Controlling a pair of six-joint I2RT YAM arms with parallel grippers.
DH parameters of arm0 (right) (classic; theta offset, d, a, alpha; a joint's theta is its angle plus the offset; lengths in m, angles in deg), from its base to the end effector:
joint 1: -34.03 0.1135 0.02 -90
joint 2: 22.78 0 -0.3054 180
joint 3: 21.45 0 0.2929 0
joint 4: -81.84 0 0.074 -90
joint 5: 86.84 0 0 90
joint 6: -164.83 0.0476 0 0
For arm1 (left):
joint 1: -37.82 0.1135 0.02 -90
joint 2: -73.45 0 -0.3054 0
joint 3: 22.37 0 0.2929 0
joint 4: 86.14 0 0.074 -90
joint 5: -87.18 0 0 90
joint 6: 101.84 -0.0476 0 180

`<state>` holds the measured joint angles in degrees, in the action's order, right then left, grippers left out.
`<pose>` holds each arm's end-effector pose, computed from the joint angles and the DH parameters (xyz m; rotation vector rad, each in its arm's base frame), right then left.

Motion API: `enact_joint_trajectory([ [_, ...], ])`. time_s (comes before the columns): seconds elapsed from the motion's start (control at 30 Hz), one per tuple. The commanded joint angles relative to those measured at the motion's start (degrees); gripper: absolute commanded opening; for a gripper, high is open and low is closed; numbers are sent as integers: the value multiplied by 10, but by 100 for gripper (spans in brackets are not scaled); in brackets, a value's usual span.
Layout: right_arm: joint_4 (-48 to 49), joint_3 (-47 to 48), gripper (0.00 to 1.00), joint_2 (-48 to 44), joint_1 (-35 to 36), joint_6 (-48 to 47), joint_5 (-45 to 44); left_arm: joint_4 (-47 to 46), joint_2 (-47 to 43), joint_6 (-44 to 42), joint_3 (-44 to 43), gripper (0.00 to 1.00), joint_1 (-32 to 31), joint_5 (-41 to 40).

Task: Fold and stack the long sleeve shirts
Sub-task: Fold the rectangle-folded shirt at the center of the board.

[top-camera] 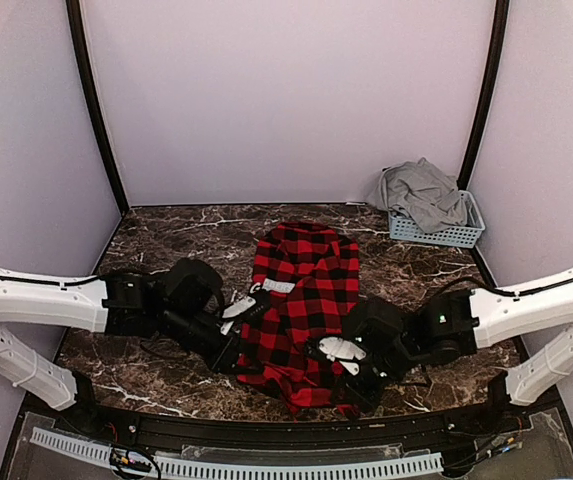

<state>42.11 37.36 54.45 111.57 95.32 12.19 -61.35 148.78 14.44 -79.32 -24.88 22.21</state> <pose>0.0562 0.2889 0.2160 -1.3914 2.4279 0.7475 0.1225 -0.2812 0.2365 1.0467 2.3843 -1.1970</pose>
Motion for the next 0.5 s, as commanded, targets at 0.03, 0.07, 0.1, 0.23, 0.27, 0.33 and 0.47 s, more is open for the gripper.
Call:
enact_joint_trajectory([
  [0.03,-80,98,0,13,-123,-105,52,51,56,-70,-84,0,118,60],
  [0.07,-93,115,0,23,-144,-120,50,55,69,-72,-107,0,145,62],
  [0.1,-105,134,0,37,-168,-138,48,57,97,-76,-131,0,159,63],
  [0.23,-134,202,0,105,-261,-189,56,45,185,-76,-195,0,221,84],
  [0.27,-138,220,0,121,-282,-193,53,46,202,-76,-208,0,237,85],
  [0.33,-139,251,0,155,-317,-201,53,59,248,-80,-249,0,257,82],
  [0.47,-112,281,0,216,-368,-215,79,40,311,-69,-294,0,291,77],
])
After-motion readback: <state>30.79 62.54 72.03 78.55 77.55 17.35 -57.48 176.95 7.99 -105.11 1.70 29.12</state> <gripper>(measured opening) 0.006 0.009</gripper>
